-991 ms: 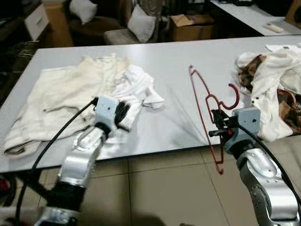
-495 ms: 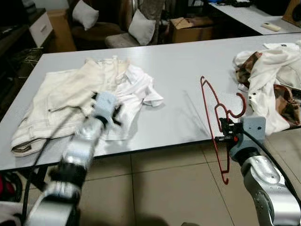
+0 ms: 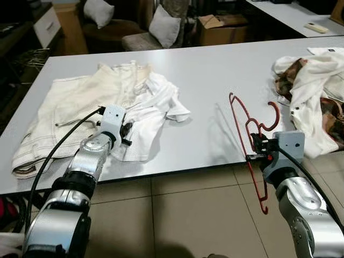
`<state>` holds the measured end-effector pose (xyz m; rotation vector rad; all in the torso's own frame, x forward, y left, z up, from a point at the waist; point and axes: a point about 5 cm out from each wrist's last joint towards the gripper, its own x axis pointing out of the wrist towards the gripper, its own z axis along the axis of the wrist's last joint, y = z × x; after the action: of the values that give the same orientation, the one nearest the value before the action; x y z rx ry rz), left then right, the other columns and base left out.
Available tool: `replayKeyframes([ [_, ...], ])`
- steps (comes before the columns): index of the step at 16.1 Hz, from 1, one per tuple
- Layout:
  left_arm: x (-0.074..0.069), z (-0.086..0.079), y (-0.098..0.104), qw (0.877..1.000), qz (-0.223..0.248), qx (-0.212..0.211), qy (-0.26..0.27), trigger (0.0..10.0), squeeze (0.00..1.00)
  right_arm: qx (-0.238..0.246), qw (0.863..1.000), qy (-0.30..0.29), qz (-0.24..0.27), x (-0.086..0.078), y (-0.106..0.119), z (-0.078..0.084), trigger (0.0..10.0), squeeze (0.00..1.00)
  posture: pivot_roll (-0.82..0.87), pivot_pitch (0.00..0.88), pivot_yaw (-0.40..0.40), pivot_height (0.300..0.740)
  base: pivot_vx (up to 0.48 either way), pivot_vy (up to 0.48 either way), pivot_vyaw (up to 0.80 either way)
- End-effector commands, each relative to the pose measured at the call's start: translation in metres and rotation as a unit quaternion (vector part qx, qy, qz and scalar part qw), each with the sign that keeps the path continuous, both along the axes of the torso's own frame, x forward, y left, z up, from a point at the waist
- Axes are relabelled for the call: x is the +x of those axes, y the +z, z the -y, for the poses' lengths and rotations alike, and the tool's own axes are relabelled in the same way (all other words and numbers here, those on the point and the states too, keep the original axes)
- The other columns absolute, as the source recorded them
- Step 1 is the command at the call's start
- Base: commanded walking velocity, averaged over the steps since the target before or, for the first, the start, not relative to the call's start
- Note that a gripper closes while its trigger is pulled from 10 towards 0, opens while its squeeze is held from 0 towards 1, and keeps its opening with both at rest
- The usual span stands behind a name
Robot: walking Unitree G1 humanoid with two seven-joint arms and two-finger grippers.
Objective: Hang hanger
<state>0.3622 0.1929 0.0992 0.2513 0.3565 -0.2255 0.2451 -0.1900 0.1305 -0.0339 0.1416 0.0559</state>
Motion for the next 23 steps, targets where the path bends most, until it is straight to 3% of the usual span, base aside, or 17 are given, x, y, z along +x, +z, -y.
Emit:
replayKeyframes([
  [1,0.001,0.001,0.000,1.000,0.000,0.014,-0.005,10.0,0.00,0.001,1.000,-0.003,-0.007,0.001,-0.001,0.001,10.0,0.00,-0.19,0.000,0.051,0.740,0.000,0.000,0.00],
  [2,0.002,0.000,-0.001,1.000,0.001,0.026,-0.006,9.8,0.00,0.001,1.000,-0.004,-0.006,0.001,0.000,0.002,10.0,0.00,-0.20,0.000,0.053,0.740,0.000,0.000,0.00],
  [3,0.003,-0.001,0.000,1.000,0.004,0.029,-0.004,4.6,0.00,0.001,1.000,-0.004,-0.006,0.001,0.000,0.002,10.0,0.00,-0.20,0.000,0.053,0.740,0.000,0.000,0.00],
  [4,0.005,-0.001,0.004,0.999,0.017,0.027,-0.002,0.0,0.00,0.000,1.000,-0.004,-0.005,0.002,0.000,0.003,10.0,0.00,-0.19,0.000,0.048,0.740,0.000,0.000,0.00],
  [12,0.005,-0.002,0.000,0.999,0.034,0.031,0.005,0.0,0.00,-0.005,1.000,0.005,-0.008,0.003,-0.003,-0.001,10.0,0.00,-0.20,0.000,0.049,0.740,0.000,0.000,0.00],
  [16,0.012,-0.003,0.023,0.994,0.106,0.007,0.003,0.0,0.00,-0.007,1.000,-0.003,-0.008,-0.001,-0.004,0.000,10.0,0.00,-0.21,0.000,0.065,0.740,0.000,0.000,0.00],
  [18,0.023,0.000,0.058,0.984,0.178,-0.010,-0.005,0.0,0.00,-0.001,1.000,-0.020,-0.008,-0.005,-0.005,0.004,10.0,0.00,-0.22,0.000,0.069,0.740,0.000,0.000,0.00],
  [20,0.034,0.006,0.106,0.967,0.251,-0.013,-0.030,0.0,0.00,0.002,1.000,-0.023,-0.002,-0.003,-0.003,0.005,10.0,0.00,-0.20,0.000,0.058,0.740,0.000,0.000,0.00],
  [23,0.037,0.015,0.159,0.940,0.334,-0.032,-0.069,0.0,0.00,0.009,0.999,-0.031,0.010,0.003,0.000,0.007,10.0,0.00,-0.19,0.000,0.060,0.740,0.000,0.000,0.00],
])
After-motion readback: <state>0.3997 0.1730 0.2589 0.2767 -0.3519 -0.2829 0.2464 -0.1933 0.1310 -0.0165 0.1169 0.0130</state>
